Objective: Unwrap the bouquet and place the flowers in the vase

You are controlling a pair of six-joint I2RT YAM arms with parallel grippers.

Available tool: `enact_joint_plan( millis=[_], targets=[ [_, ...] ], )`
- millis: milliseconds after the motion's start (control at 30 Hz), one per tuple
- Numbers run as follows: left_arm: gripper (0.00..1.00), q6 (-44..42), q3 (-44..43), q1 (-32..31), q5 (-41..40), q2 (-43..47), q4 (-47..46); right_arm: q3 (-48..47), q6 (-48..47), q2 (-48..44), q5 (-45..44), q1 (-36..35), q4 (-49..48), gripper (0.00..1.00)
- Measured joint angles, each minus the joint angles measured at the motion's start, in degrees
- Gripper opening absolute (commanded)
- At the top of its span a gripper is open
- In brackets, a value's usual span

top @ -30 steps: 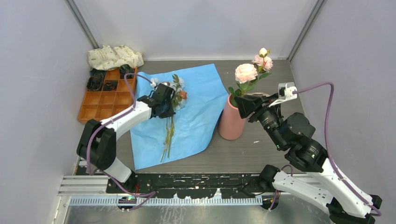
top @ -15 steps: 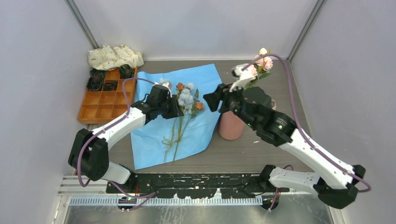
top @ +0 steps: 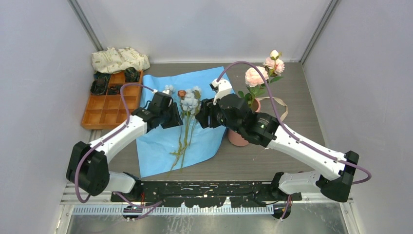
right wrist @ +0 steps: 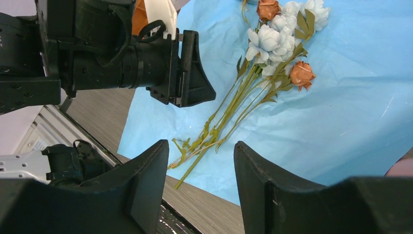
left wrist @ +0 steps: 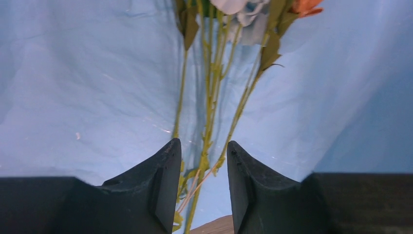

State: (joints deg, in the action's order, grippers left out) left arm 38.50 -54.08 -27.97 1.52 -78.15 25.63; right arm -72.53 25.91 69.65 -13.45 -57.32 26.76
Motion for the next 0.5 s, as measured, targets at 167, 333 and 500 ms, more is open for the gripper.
enact_joint_plan(
  millis=[167,333,500],
  targets=[
    [0.34,-0.1,0.0,0.2,-3.1,-2.3,2.5,0.0,0.3,0.0,-0.6,0.0,0.0,0.57],
    [0.31,-0.2,0.0,0.2,-3.9,-9.6,2.1,0.4,0.8,-0.4,-1.0,0.0,0.1,0.57],
    [0.31,-0.2,0.0,0.2,-3.6,-16.0,1.4,1.0,1.0,-1.2,-1.5,-0.1,0.1,0.57]
  ],
)
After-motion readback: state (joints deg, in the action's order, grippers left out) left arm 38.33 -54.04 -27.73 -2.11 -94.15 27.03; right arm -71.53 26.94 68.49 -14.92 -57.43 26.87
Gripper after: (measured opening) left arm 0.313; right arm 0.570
